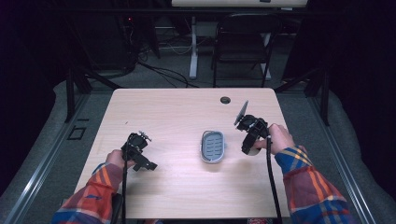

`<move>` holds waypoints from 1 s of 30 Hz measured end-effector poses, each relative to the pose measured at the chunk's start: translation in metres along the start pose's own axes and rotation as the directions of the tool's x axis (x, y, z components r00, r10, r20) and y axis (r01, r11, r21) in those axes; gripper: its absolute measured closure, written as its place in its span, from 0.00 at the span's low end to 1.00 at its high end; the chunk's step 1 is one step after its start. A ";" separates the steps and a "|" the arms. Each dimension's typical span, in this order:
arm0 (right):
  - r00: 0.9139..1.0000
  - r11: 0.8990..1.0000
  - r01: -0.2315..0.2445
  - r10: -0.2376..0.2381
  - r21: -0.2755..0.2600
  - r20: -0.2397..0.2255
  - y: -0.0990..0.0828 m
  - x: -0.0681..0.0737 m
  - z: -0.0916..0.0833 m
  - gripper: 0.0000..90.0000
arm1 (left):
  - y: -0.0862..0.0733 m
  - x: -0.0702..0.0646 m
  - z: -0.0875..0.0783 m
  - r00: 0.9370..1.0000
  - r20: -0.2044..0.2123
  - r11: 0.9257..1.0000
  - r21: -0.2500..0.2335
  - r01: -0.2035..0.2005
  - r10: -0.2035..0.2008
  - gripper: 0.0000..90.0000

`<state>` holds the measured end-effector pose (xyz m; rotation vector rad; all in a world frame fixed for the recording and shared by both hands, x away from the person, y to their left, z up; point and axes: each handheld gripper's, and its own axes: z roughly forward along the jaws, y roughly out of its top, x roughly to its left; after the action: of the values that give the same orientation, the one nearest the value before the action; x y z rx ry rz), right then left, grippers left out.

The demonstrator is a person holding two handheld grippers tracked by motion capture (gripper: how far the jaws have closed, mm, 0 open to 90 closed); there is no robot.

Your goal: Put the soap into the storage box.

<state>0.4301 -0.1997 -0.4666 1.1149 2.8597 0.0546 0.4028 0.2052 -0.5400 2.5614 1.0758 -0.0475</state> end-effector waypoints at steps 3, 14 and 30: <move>1.000 1.000 0.009 -0.009 0.011 -0.001 0.005 0.001 -0.003 0.27 | 0.000 0.000 0.000 1.000 0.000 1.000 0.000 0.002 -0.002 0.02; 0.999 0.999 0.035 -0.035 0.010 0.019 0.018 0.005 -0.015 0.27 | 0.000 0.000 0.000 1.000 0.001 1.000 0.002 -0.001 0.001 0.02; 0.996 0.996 0.085 -0.085 0.005 0.026 0.042 0.017 -0.022 0.27 | -0.001 0.000 -0.001 1.000 -0.001 1.000 0.005 -0.004 0.004 0.02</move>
<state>0.4444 -0.1575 -0.4428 0.9857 2.8814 0.0295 0.4023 0.2058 -0.5396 2.5686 1.0725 -0.0478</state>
